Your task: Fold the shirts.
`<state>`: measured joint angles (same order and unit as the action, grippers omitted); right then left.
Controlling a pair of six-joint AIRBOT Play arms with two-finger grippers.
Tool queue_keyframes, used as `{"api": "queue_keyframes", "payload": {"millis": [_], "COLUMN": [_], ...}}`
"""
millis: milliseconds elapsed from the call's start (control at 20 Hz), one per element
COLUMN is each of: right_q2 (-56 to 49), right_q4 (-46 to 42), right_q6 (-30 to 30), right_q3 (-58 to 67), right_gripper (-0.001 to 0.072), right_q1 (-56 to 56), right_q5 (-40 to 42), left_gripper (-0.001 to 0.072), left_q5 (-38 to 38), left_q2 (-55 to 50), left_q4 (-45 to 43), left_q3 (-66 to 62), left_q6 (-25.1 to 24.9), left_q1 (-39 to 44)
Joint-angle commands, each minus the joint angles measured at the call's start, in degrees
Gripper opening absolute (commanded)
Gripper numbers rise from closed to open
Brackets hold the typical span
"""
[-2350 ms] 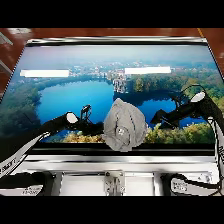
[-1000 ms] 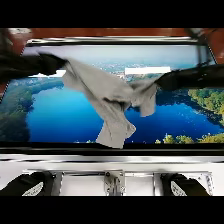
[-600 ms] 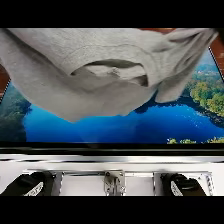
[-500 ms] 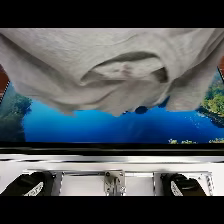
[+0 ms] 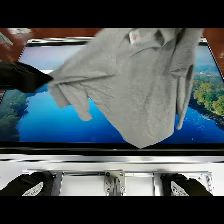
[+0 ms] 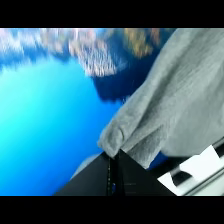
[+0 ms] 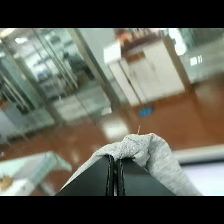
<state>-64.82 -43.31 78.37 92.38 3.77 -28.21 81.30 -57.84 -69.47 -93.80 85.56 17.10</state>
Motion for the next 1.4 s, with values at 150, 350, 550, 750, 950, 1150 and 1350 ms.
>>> {"api": "queue_keyframes", "payload": {"millis": [150, 350, 550, 750, 950, 1150, 1350], "right_q2": [-23.4, -30.5, -26.8, -14.8, 4.9, 15.4, 17.6], "right_q4": [0.9, -1.6, -5.9, -29.4, -24.8, -12.4, -8.4], "right_q6": [0.5, 6.2, 6.2, 9.7, 12.7, 15.4, 18.5], "right_q3": [0.0, 0.0, 1.8, -5.3, -39.0, -67.0, -76.0], "right_gripper": [0.0057, 0.0530, 0.0643, 0.0558, 0.0676, 0.0676, 0.0675], "right_q1": [0.0, -0.5, -7.5, -12.6, -12.6, -12.5, -8.1], "right_q5": [-20.2, -32.8, -48.7, -68.6, -61.6, -54.1, -46.2], "left_gripper": [0.0035, 0.0035, 0.0035, 0.0035, 0.0035, 0.0035, 0.0035], "left_q5": [-9.9, -18.9, -19.1, -19.2, -19.1, -19.1, -19.1], "left_q2": [-4.0, -4.0, -3.6, -3.6, -3.6, -3.6, -3.6], "left_q4": [1.2, 3.4, 3.4, 3.5, 3.5, 3.5, 3.5], "left_q3": [24.4, 30.3, 28.3, 26.1, 26.2, 26.2, 26.2], "left_q6": [1.7, 1.6, -0.7, -1.8, -2.6, -2.6, -3.5], "left_q1": [2.3, 2.3, -1.3, -4.3, -4.3, -4.3, -4.3]}}
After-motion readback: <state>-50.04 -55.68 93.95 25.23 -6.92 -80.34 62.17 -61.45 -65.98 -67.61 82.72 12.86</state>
